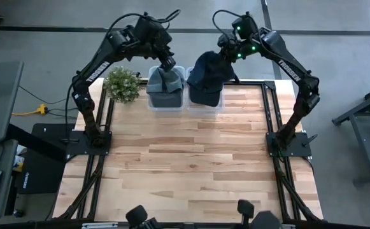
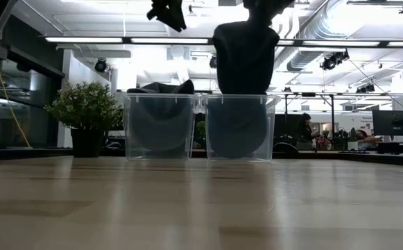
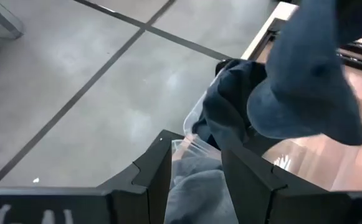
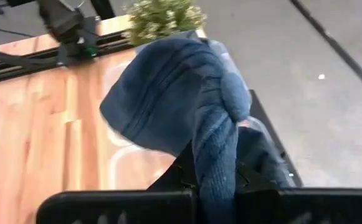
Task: Pick & Place hat
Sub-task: Put the blue cap into the right transparent bin
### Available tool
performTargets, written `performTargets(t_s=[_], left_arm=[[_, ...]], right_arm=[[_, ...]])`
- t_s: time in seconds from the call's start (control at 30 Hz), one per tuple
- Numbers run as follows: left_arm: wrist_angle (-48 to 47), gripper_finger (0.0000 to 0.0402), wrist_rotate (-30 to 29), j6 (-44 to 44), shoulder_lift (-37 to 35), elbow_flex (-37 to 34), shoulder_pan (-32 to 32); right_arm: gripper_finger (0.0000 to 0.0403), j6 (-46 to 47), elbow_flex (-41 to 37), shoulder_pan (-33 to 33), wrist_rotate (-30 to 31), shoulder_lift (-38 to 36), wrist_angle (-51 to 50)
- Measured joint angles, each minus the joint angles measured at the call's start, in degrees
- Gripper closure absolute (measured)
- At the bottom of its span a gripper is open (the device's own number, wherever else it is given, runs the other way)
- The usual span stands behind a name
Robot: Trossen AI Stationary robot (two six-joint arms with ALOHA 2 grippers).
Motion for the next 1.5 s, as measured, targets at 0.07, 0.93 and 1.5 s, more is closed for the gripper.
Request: performTargets(t_s=[0.07, 0.93, 1.5], left_arm=[[-0.3, 0.0263, -0.8, 0.1, -0.1, 0.0, 0.0], [-5.2, 0.0263, -7.4, 7.3, 0.0, 0.0, 0.0], [-5.3, 0.0263, -4.7, 9.6, 0.0, 0.0, 3.9]], right_arm=[[0.0403, 0.8, 0.0, 1.4, 0.2, -0.3, -0.2], [0.0402, 11.8, -0.1, 10.3, 7.8, 2.5, -2.7], [0.0402, 15.1, -10.4, 8.9, 8.8, 5.2, 4.4]])
